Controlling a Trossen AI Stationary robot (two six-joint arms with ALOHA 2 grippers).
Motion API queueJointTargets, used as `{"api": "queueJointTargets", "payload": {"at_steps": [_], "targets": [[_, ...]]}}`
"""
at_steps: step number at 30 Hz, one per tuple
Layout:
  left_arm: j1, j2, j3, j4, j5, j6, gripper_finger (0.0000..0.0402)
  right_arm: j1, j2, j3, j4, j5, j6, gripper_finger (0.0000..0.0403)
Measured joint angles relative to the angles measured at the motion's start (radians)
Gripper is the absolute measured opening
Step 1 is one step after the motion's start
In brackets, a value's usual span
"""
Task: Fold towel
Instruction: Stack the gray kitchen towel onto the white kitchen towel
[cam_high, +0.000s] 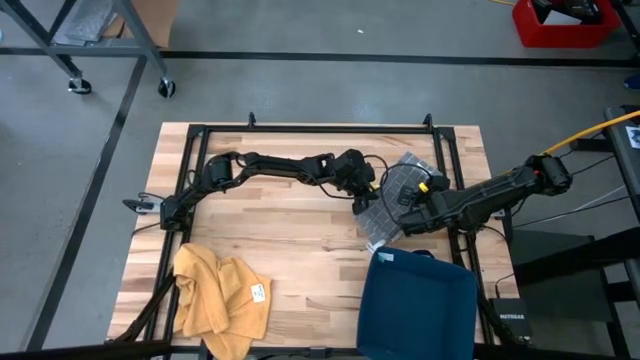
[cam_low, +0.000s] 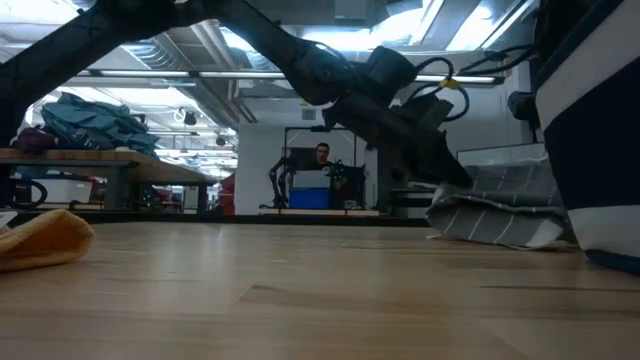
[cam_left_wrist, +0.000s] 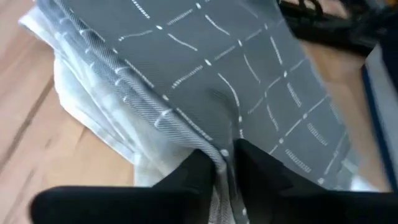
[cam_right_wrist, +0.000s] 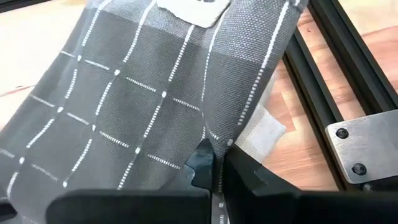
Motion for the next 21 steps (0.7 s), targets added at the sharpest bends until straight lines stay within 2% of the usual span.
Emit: {"api": "queueJointTargets", "payload": {"at_steps": [5,12,16,21], "targets": [[0.001,0.001,0.0,0.0,-0.002,0.017,0.0117,0.0,0.002,0.0,0.0,-0.005,-0.002,0.0063],[0.002,0.001,0.0,-0.009,-0.003,-0.035,0.0195,0.0,0.002,0.0,0.0,-0.013,-0.01,0.0172],[0.009,0.001,0.0,-0.012,-0.003,-0.071,0.0207,0.0,0.002,0.0,0.001,-0.013,-0.015,0.0232],[0.042,-0.003,-0.001,-0.04,-0.002,-0.097,0.0191,0.0,0.002,0.0,0.008,-0.046,-0.068,0.0279]]}}
